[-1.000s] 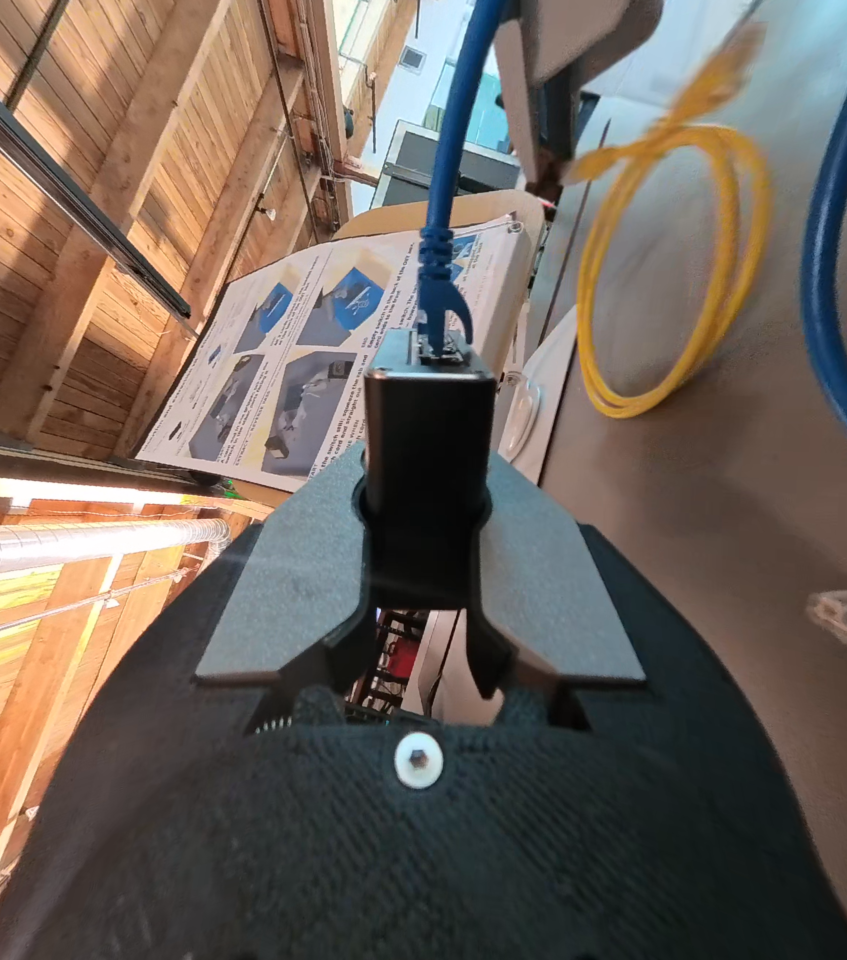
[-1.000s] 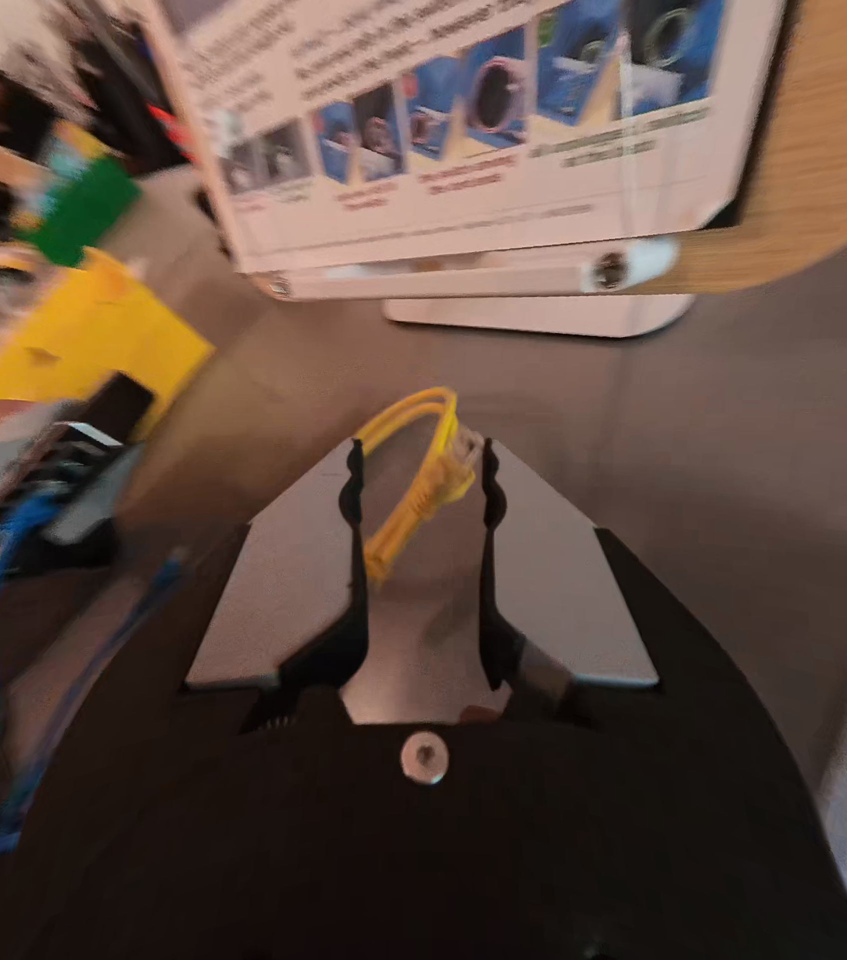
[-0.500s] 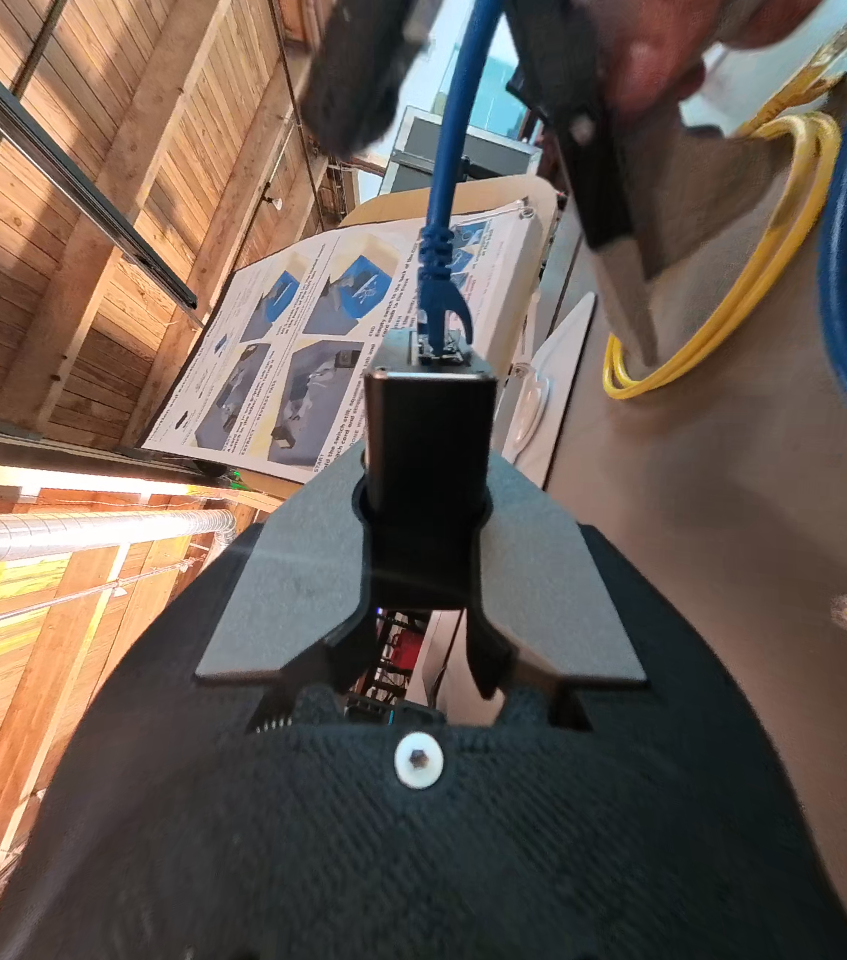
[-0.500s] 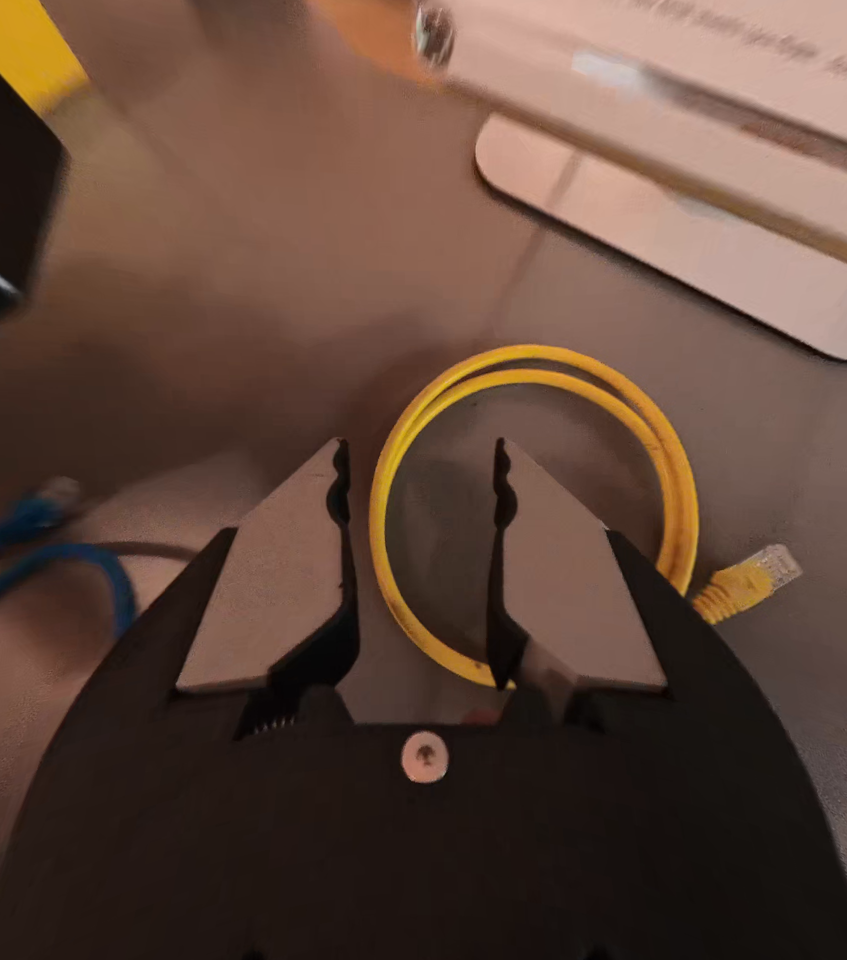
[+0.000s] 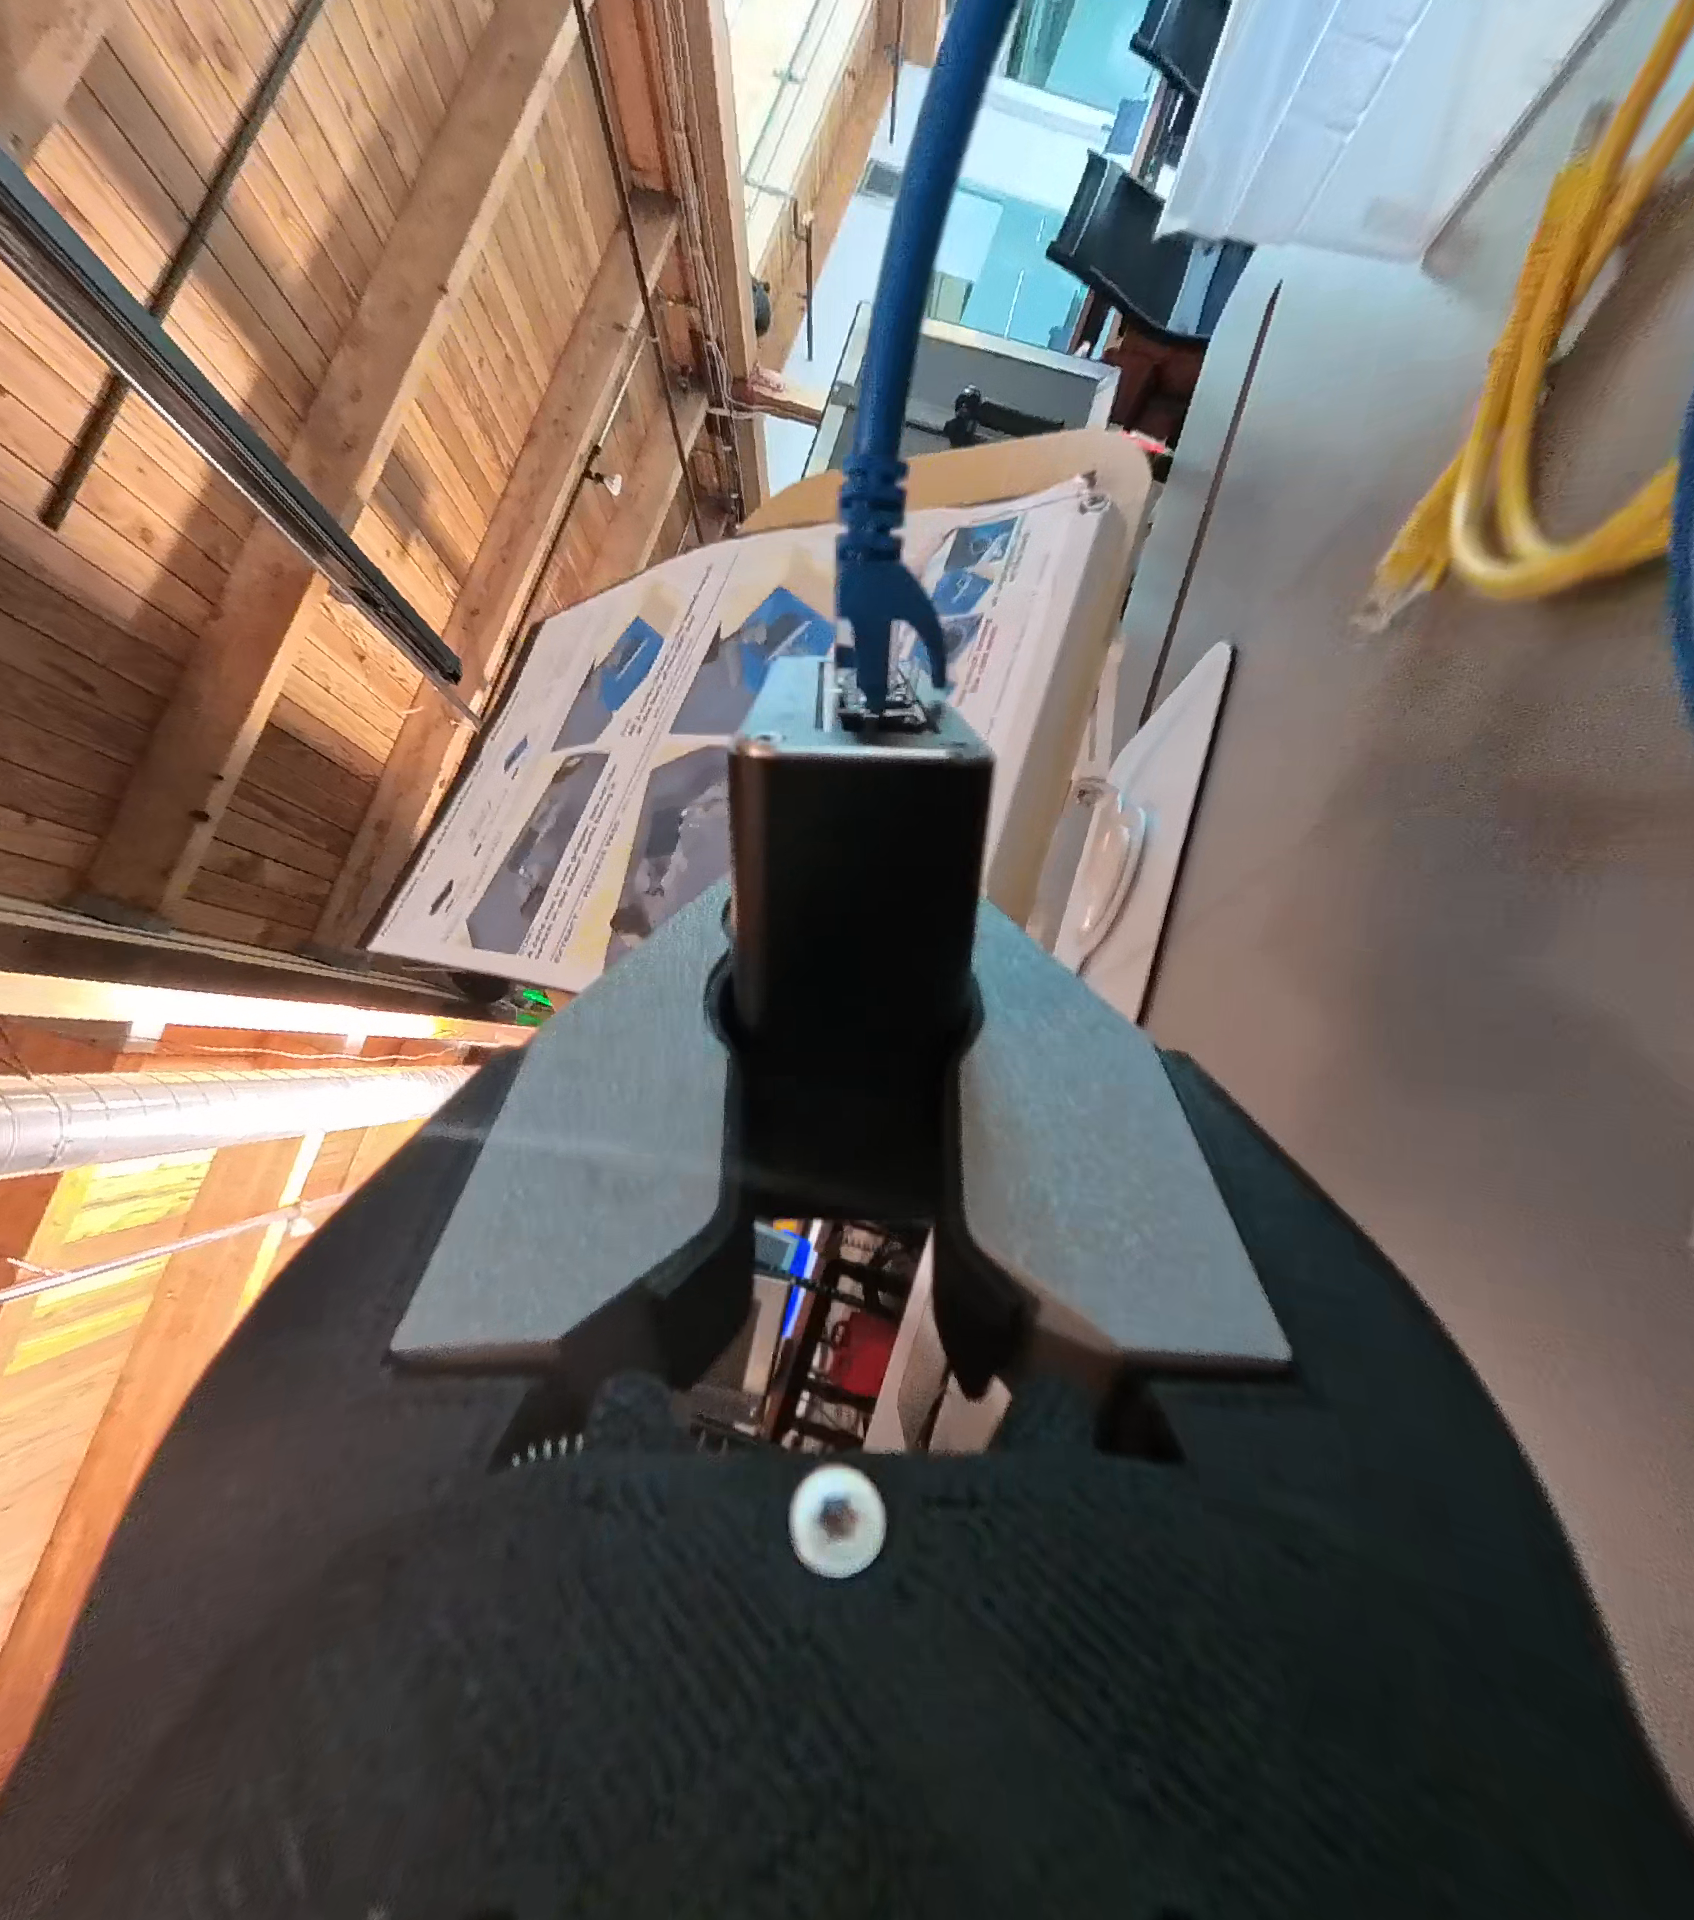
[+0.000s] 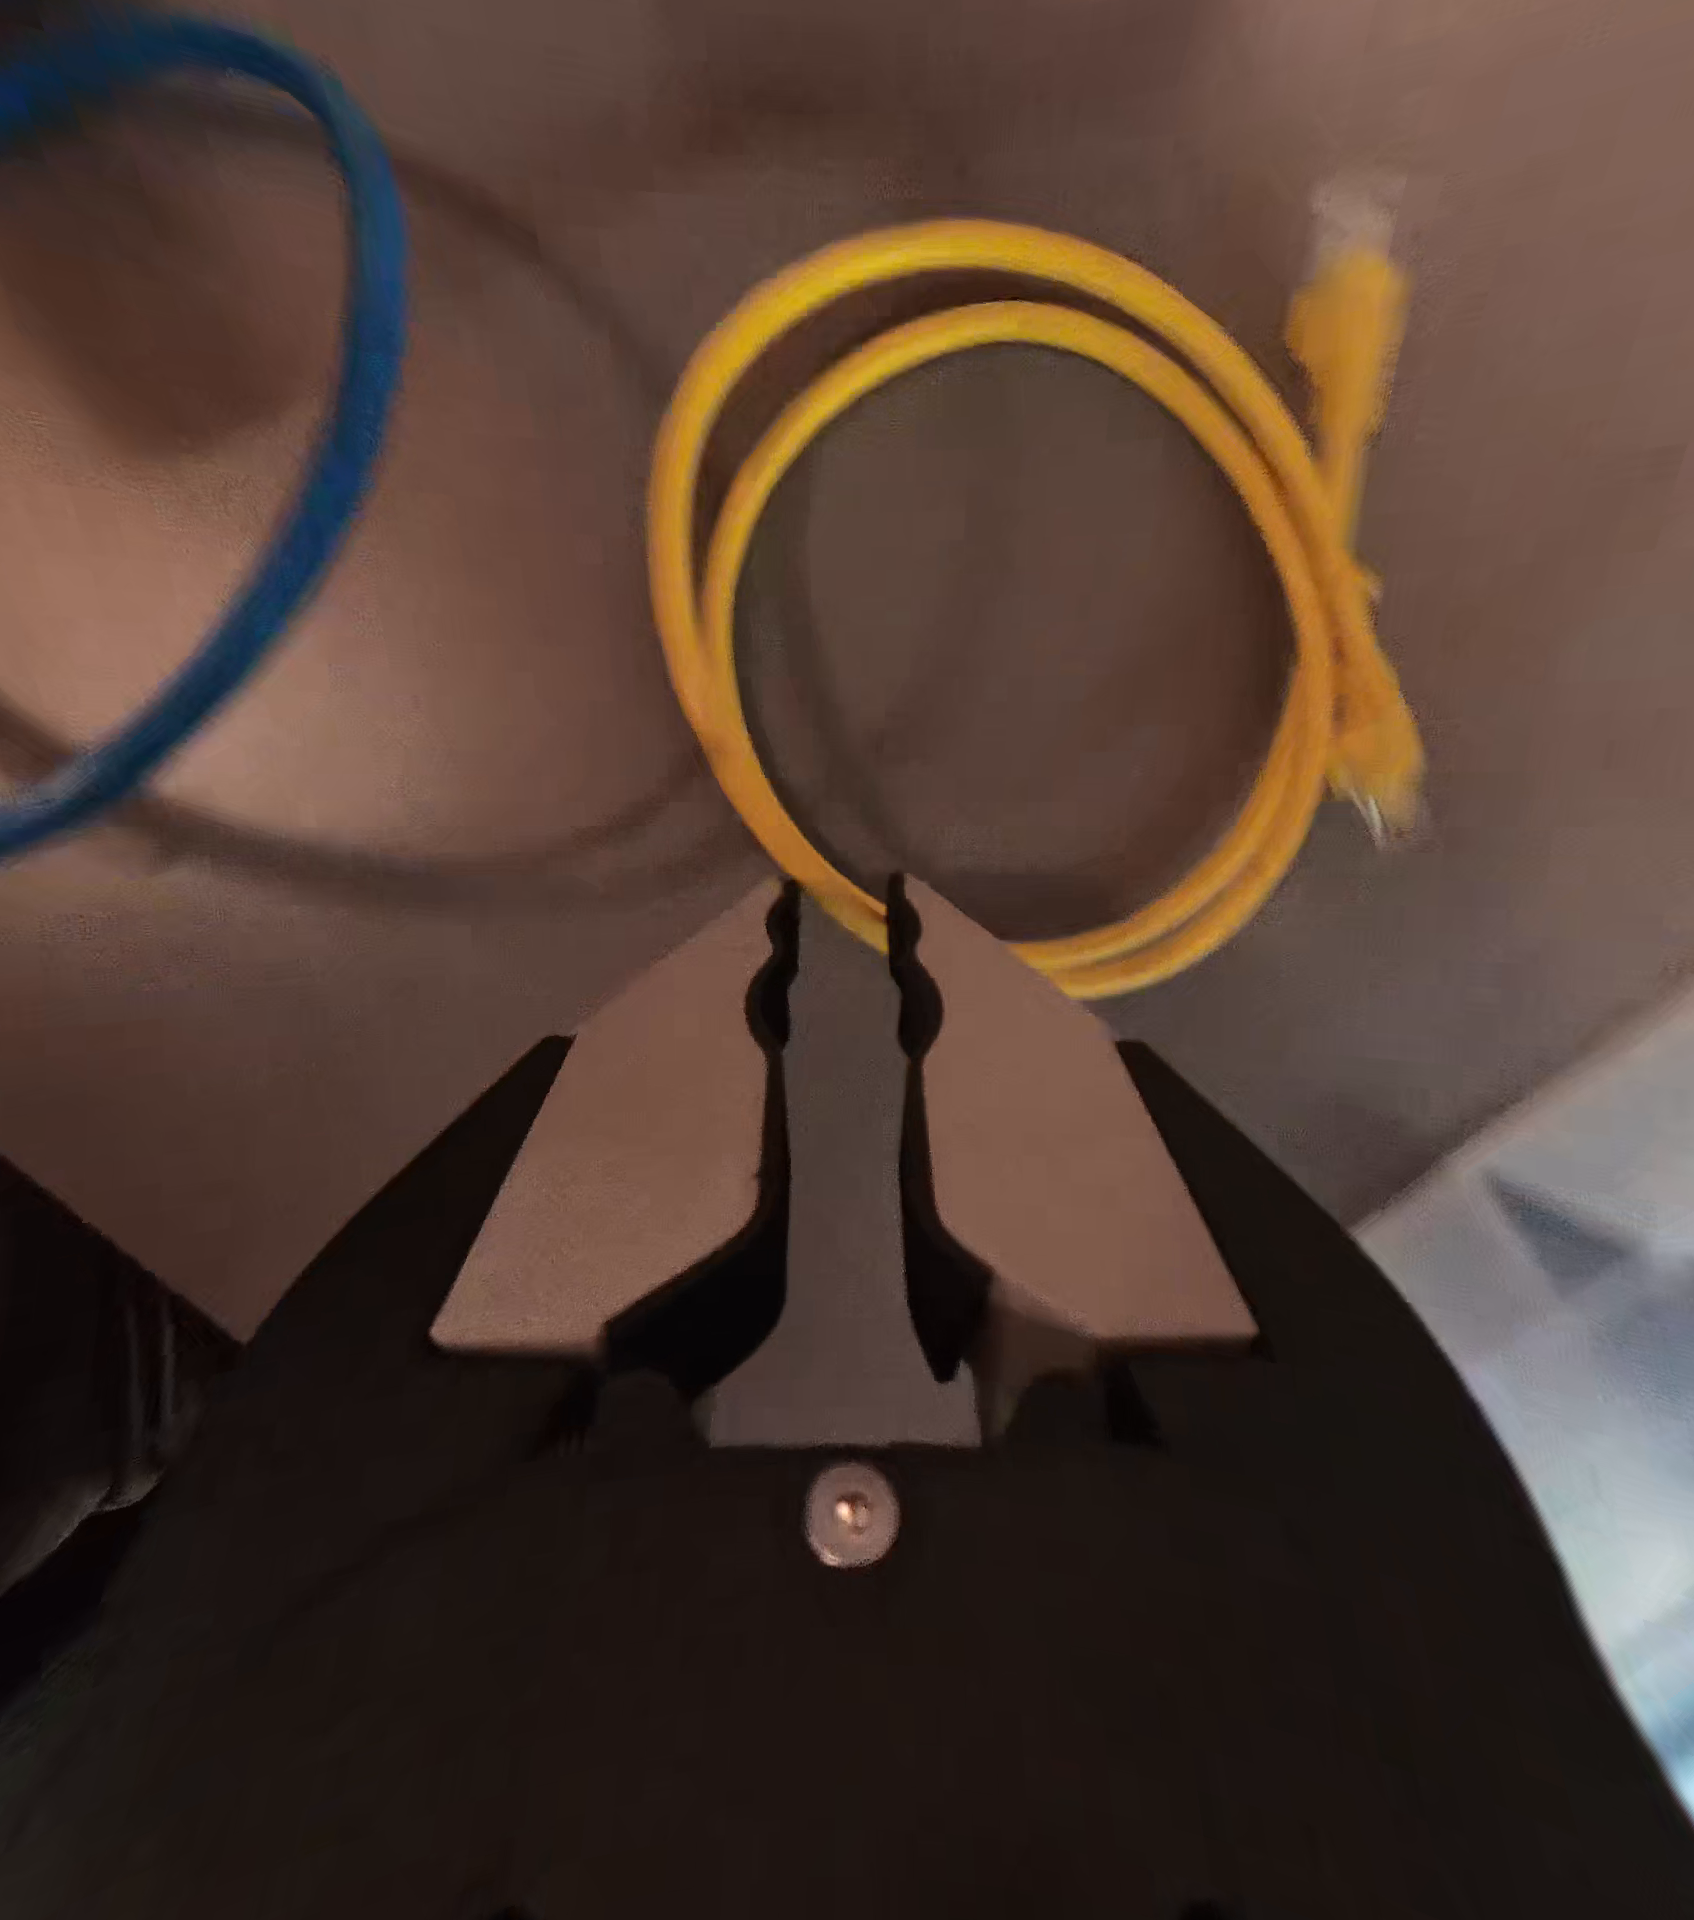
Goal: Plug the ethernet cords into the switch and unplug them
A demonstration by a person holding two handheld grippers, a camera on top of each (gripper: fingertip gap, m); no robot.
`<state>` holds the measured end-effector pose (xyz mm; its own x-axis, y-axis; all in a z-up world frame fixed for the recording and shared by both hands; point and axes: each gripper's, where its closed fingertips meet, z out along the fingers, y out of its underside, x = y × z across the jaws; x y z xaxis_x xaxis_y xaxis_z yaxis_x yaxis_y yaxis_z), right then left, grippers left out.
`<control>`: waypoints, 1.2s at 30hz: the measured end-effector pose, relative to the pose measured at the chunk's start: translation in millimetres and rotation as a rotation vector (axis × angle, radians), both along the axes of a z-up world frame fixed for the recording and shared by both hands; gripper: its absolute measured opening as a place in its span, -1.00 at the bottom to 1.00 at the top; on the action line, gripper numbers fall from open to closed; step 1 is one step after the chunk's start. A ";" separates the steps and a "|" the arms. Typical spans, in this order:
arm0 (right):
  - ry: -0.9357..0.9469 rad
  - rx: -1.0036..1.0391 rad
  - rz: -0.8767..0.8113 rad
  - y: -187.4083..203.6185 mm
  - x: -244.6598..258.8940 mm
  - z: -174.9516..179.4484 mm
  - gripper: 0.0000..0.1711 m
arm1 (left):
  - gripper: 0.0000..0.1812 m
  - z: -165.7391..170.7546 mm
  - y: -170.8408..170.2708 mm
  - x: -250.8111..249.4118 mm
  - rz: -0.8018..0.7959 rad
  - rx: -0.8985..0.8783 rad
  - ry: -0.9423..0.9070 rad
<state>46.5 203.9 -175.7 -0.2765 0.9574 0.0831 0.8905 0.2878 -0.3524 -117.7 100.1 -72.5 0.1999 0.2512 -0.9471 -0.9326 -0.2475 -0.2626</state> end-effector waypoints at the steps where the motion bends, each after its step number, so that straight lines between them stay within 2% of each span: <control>1: 0.007 -0.001 -0.054 8.8 9.7 4.8 -0.83 | -0.63 -0.6 1.0 3.1 -0.007 -0.004 0.006; 4: 0.076 -0.051 -0.208 25.2 12.0 13.0 -0.84 | -0.63 -5.3 4.2 10.4 -0.025 -0.023 0.011; 10: 0.165 -0.183 -0.312 30.3 -21.6 10.6 -0.72 | -0.63 -11.4 4.7 10.1 -0.019 -0.044 -0.005; 13: 0.206 -0.097 -0.460 65.7 -29.6 6.9 -0.71 | -0.63 -11.1 4.3 6.2 -0.011 -0.043 -0.012; 17: 0.286 -0.275 -0.484 54.4 -68.6 2.9 -0.37 | -0.63 -16.5 7.9 4.8 -0.017 -0.067 -0.012; 21: 0.265 -0.233 -0.519 56.8 -100.2 -19.7 -0.38 | -0.63 -26.3 8.7 1.2 -0.025 -0.104 -0.039; 22: 0.270 -0.206 -0.507 56.5 -104.8 -21.4 -0.49 | -0.64 -24.9 7.5 -0.3 -0.020 -0.099 -0.042; 24: 0.212 -0.259 -0.401 31.9 -105.6 -26.2 -1.00 | -0.64 -20.0 5.0 -1.6 -0.014 -0.080 -0.044; 27: 0.090 -0.381 -0.104 -29.6 -78.5 -25.1 -1.00 | -0.63 -15.8 3.6 1.8 -0.017 -0.072 -0.023; 30: 0.054 -0.360 0.055 -50.6 -43.2 -19.4 -1.00 | -0.64 -17.2 6.5 10.2 -0.037 -0.088 0.008; 32: 0.095 -0.354 0.076 -48.2 -32.6 -6.3 -1.00 | -0.63 -19.9 8.4 14.3 -0.045 -0.101 0.022; 34: 0.155 -0.317 0.042 -31.5 -33.6 7.2 -0.84 | -0.63 -21.3 9.3 16.6 -0.051 -0.108 0.024; 36: 0.218 -0.221 -0.051 1.2 -45.1 14.3 -0.72 | -0.63 -21.5 9.5 17.1 -0.054 -0.106 0.018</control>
